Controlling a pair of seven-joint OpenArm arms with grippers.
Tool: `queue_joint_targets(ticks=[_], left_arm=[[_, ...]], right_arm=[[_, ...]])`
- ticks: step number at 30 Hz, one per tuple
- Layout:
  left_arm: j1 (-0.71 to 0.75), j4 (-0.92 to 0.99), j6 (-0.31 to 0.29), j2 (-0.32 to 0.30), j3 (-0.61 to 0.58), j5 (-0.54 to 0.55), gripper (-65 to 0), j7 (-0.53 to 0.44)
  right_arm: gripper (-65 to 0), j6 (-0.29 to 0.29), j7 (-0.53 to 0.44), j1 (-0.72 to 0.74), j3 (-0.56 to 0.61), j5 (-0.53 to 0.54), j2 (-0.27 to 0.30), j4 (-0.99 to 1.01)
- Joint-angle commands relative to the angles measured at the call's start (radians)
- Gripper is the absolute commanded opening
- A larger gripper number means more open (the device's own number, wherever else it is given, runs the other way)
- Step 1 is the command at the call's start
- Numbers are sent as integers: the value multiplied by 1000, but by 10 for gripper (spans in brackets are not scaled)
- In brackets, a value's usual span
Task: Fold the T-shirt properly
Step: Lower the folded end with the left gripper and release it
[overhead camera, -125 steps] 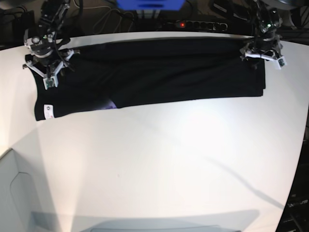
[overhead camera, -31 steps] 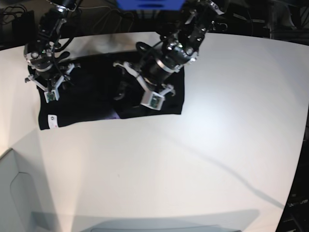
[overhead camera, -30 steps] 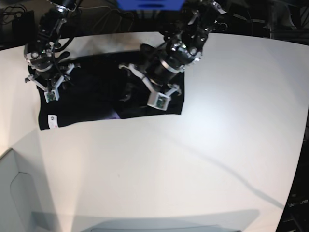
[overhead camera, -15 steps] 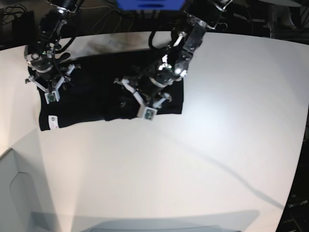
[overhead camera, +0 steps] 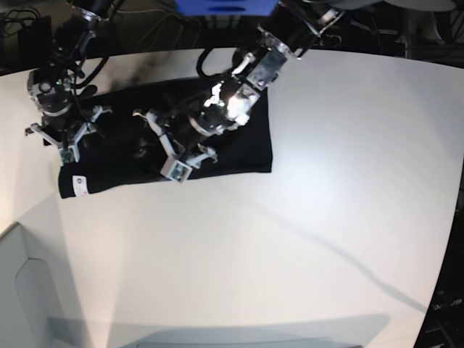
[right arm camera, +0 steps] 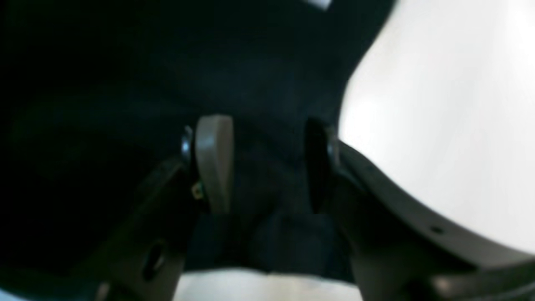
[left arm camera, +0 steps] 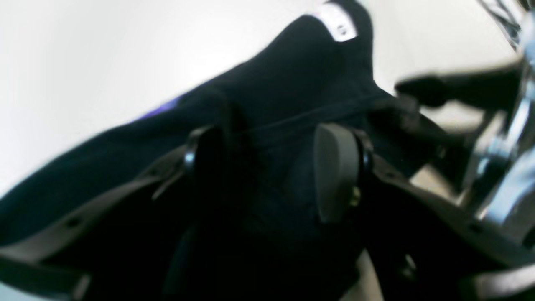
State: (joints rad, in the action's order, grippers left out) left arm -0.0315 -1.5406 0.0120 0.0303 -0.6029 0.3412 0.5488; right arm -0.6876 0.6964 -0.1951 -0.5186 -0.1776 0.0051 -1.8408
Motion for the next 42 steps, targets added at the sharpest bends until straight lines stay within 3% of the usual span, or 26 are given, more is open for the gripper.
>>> queue_joint_targets(ticks=[1, 7, 11, 17, 22, 27, 34, 39, 42], left_arm=[[2, -62, 1, -17, 5, 0, -312, -25], [163, -271, 1, -157, 143, 2, -312, -17], [255, -258, -5, -214, 257, 2, -312, -23], [293, -159, -8, -218, 347, 2, -312, -23], [284, -154, -8, -218, 346, 2, -312, -23], [285, -154, -8, -218, 347, 2, -312, -23], [288, -165, -8, -217, 347, 2, -312, -23], [287, -168, -7, -220, 349, 2, -312, -23], [292, -188, -5, -224, 349, 2, -312, -23]], right_arm=[[-364, -11, -14, 6, -1, 10, 8, -35], [-362, -11, -5, 23, -4, 10, 8, -73], [-359, -11, -5, 26, -4, 10, 8, -72], [-285, -11, -7, 26, -4, 10, 8, -66], [-281, -11, -5, 78, -41, 10, 26, -29], [-270, -11, -5, 161, -114, 11, 68, 158], [-270, -11, -11, 170, -122, 13, 95, 296], [-270, -11, -7, 165, -125, 13, 89, 278], [-271, -11, -5, 150, -162, 14, 71, 132]])
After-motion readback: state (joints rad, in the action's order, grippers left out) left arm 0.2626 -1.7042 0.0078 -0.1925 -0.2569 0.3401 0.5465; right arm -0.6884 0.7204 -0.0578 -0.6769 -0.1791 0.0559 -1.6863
